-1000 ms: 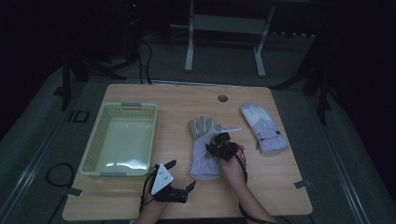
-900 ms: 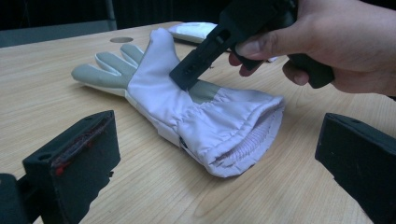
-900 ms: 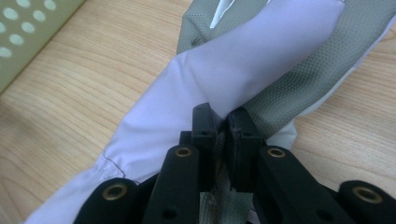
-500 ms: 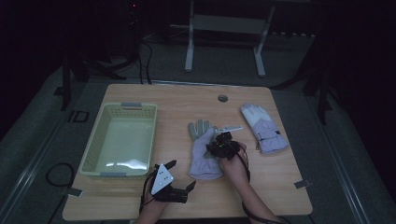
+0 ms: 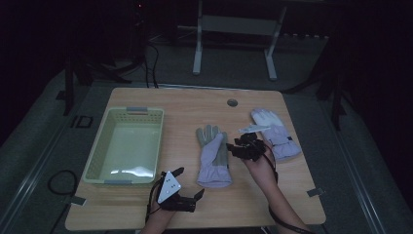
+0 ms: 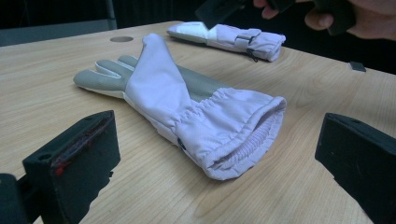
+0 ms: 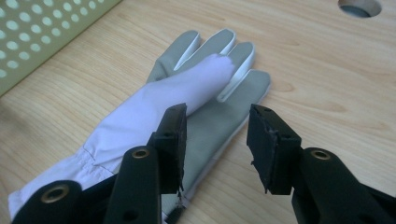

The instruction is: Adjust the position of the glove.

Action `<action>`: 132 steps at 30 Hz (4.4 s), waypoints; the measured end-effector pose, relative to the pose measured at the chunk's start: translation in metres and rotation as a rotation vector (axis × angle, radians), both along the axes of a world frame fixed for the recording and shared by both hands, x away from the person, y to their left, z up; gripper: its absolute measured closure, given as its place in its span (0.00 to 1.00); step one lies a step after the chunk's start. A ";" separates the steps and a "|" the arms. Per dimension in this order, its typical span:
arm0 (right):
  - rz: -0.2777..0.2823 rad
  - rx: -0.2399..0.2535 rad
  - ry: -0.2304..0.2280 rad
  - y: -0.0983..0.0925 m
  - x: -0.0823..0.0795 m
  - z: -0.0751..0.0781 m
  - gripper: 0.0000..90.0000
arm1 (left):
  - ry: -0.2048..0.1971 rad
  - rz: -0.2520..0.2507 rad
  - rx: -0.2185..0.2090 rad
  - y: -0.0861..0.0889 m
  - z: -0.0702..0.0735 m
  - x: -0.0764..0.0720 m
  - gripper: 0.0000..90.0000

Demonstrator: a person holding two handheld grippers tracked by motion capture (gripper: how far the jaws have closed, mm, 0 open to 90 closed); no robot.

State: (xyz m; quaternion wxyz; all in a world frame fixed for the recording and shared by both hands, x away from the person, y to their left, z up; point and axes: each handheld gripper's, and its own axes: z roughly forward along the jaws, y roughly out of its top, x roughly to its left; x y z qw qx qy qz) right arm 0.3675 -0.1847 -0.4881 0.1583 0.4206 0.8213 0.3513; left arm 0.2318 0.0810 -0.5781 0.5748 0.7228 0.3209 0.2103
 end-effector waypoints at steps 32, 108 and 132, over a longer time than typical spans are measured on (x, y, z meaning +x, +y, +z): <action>-0.118 -0.010 -0.100 -0.157 0.032 0.033 0.51 | 0.021 0.024 -0.029 0.003 0.000 0.002 0.00; -0.208 0.107 0.077 -0.154 -0.021 0.044 0.88 | -0.007 0.023 -0.013 0.001 0.000 -0.002 0.00; -0.226 0.058 0.134 -0.132 -0.040 -0.003 0.88 | -0.006 0.022 -0.006 0.000 0.000 -0.002 0.00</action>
